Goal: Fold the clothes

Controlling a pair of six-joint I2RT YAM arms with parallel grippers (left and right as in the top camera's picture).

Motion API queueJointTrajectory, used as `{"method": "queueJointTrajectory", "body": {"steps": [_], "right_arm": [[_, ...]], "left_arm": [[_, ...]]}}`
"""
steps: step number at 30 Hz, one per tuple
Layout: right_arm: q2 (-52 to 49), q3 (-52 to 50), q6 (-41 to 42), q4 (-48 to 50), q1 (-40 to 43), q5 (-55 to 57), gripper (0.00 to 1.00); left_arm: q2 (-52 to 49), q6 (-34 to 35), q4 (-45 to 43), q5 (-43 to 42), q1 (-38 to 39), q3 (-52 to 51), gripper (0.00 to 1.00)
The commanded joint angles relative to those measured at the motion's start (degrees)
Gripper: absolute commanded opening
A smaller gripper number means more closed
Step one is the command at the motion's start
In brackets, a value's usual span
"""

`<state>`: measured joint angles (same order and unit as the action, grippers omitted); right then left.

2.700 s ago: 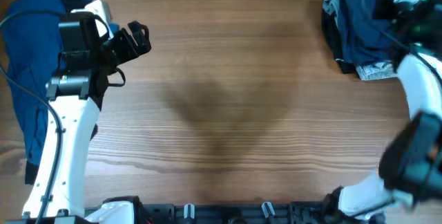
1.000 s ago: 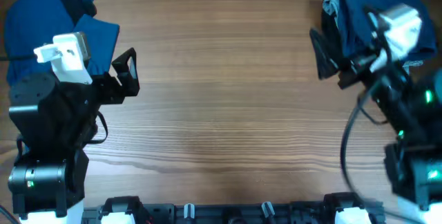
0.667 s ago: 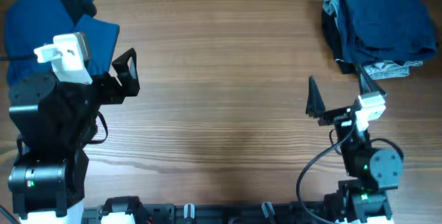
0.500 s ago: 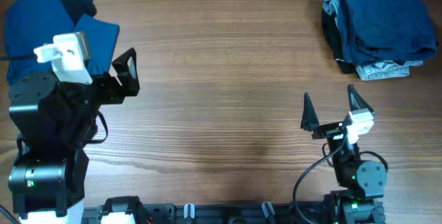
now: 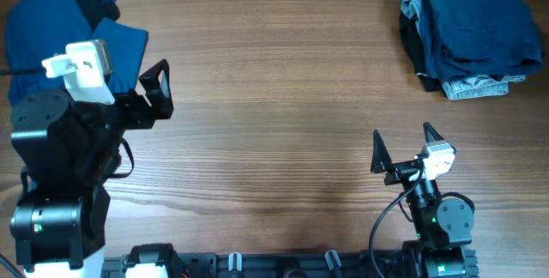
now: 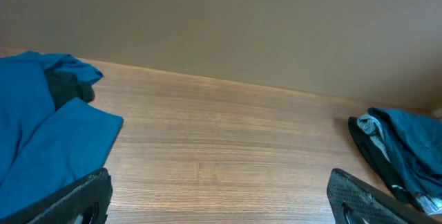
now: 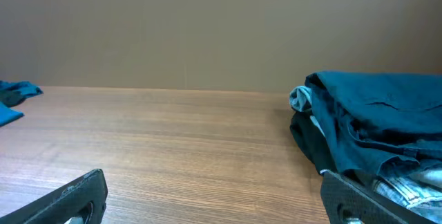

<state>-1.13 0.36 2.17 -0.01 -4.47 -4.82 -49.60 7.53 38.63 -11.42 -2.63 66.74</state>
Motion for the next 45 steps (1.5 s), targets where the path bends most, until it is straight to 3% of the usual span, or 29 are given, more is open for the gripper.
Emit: {"method": "queueJointTrajectory", "body": {"steps": [1,20,22,30,34,37,45], "right_arm": [[-0.5,-0.1,1.0,0.1,-0.2,1.0,1.0],[-0.5,-0.1,1.0,0.2,-0.2,1.0,1.0],[-0.5,-0.1,1.0,0.2,-0.2,1.0,1.0],[-0.5,-0.1,1.0,0.2,-0.2,1.0,1.0],[-0.5,-0.1,1.0,0.2,-0.2,1.0,1.0],[-0.5,-0.1,1.0,0.1,-0.2,1.0,1.0],[-0.5,-0.1,1.0,0.2,-0.2,1.0,1.0]], "left_arm": [[0.1,-1.3,-0.2,-0.7,0.3,0.4,1.0],[0.7,-1.4,3.5,1.3,0.1,-2.3,1.0],[2.9,-1.3,-1.0,1.3,-0.1,-7.3,1.0],[21.8,-1.1,-39.2,-1.6,0.5,-41.6,1.0],[32.0,-1.1,-48.4,-1.4,2.3,-53.7,1.0],[39.7,-1.1,-49.4,-1.4,2.5,-59.4,1.0],[47.5,-1.1,-49.2,-1.6,1.4,-64.3,1.0]]}}
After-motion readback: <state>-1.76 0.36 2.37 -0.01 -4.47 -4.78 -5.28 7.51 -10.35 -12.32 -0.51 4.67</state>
